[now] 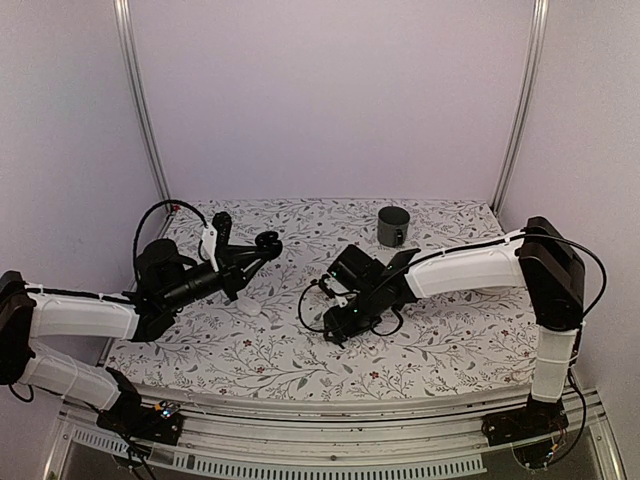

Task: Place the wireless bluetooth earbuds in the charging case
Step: Pick up the right earbud from the center of the board.

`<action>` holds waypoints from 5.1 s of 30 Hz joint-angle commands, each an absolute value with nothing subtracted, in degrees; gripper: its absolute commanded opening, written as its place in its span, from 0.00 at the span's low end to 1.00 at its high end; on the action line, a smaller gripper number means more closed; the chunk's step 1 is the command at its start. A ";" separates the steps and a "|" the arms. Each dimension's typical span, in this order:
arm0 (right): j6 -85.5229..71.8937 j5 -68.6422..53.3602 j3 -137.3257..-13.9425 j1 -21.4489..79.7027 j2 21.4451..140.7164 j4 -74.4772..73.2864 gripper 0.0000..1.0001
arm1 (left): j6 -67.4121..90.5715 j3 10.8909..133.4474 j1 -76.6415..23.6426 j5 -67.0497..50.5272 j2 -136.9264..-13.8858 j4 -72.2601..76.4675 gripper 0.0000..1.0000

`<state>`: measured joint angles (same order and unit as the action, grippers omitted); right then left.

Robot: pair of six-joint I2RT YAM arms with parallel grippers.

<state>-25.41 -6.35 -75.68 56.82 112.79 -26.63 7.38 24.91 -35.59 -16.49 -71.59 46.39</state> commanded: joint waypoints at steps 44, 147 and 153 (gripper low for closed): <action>-0.62 -7.34 -78.25 55.92 116.82 -28.63 0.39 | 7.64 25.55 -34.89 -16.43 -70.15 44.70 0.00; -10.65 4.63 -77.23 56.35 102.58 -20.18 0.21 | 7.67 24.24 -31.50 -26.14 -82.06 58.43 0.00; -8.80 5.50 -77.00 56.39 95.46 -16.47 0.21 | 6.68 27.66 -30.59 -35.21 -86.84 59.29 0.00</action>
